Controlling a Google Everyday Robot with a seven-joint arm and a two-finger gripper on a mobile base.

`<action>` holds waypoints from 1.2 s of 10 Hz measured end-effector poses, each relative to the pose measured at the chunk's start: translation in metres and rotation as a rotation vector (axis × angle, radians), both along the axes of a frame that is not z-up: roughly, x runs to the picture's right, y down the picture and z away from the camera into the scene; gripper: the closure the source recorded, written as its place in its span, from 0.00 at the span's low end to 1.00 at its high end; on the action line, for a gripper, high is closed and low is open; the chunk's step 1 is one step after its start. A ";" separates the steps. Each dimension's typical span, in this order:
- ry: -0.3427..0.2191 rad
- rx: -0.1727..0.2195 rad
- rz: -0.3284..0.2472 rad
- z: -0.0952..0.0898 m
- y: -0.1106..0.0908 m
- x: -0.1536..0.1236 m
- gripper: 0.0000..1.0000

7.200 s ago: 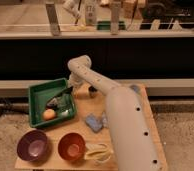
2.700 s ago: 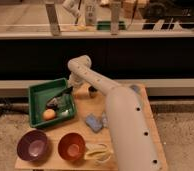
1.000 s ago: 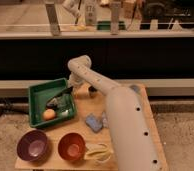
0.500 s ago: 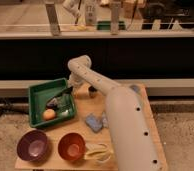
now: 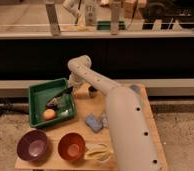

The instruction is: Place brush in table surface

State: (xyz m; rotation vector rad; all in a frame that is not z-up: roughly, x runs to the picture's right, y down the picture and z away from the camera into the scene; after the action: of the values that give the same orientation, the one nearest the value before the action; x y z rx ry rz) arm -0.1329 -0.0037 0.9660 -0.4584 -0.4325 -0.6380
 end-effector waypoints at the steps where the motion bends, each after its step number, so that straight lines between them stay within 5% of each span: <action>1: 0.000 0.000 0.000 0.000 0.000 0.000 1.00; 7: 0.000 0.000 0.000 0.000 0.000 0.000 1.00; 12: 0.003 0.001 0.000 -0.018 -0.016 0.003 1.00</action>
State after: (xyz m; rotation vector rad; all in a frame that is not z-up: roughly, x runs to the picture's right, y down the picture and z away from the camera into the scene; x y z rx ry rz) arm -0.1300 -0.0196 0.9485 -0.4588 -0.4293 -0.6374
